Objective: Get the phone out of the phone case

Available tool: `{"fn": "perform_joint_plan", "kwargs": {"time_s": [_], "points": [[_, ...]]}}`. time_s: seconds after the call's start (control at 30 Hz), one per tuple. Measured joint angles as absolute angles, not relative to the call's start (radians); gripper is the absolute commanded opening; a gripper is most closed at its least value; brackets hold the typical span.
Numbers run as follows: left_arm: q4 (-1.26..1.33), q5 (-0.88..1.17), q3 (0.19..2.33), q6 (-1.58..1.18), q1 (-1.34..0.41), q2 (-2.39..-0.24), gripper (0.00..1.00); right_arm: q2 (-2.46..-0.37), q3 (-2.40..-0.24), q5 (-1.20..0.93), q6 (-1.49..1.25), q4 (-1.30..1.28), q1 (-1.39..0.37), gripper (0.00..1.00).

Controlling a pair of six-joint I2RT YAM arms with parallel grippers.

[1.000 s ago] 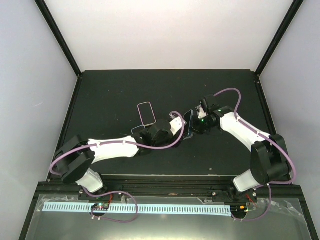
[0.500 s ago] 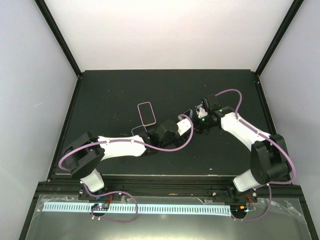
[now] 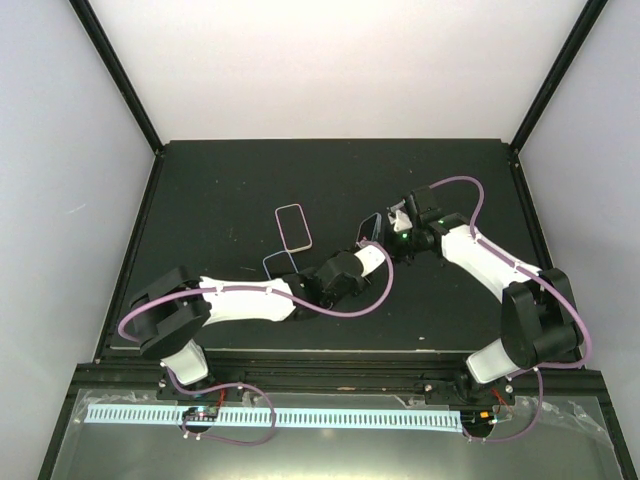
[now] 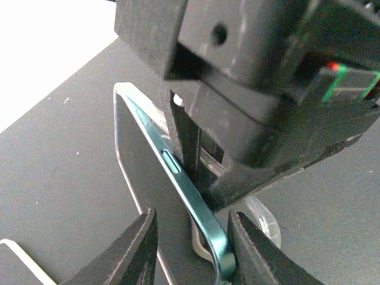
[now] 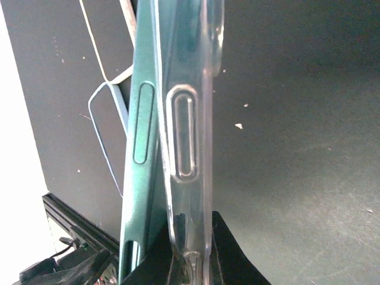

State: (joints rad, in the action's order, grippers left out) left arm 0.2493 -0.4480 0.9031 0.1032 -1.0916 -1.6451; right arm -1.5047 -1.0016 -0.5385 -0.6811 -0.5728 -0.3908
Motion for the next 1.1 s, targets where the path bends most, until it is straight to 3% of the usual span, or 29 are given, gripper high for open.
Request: {"fn": "perform_joint_plan", "kwargs": {"time_s": [0.2, 0.6, 0.9, 1.1], "points": [[0.26, -0.52, 0.898, 0.075, -1.103, -1.645, 0.02, -1.504, -1.002, -0.557, -0.698, -0.528, -0.392, 0.01], [0.25, -0.585, 0.915, -0.02, -1.102, -1.643, 0.02, -1.476, -1.003, -0.507, -0.726, -0.537, -0.395, 0.01], [0.187, -0.618, 0.917, -0.184, -1.065, -1.54, 0.02, -1.472, -1.023, -0.231, -0.664, -0.677, -0.385, 0.01], [0.167, -0.636, 0.916, -0.218, -1.053, -1.496, 0.01, -1.476, -1.052, -0.164, -0.568, -0.708, -0.335, 0.01]]}}
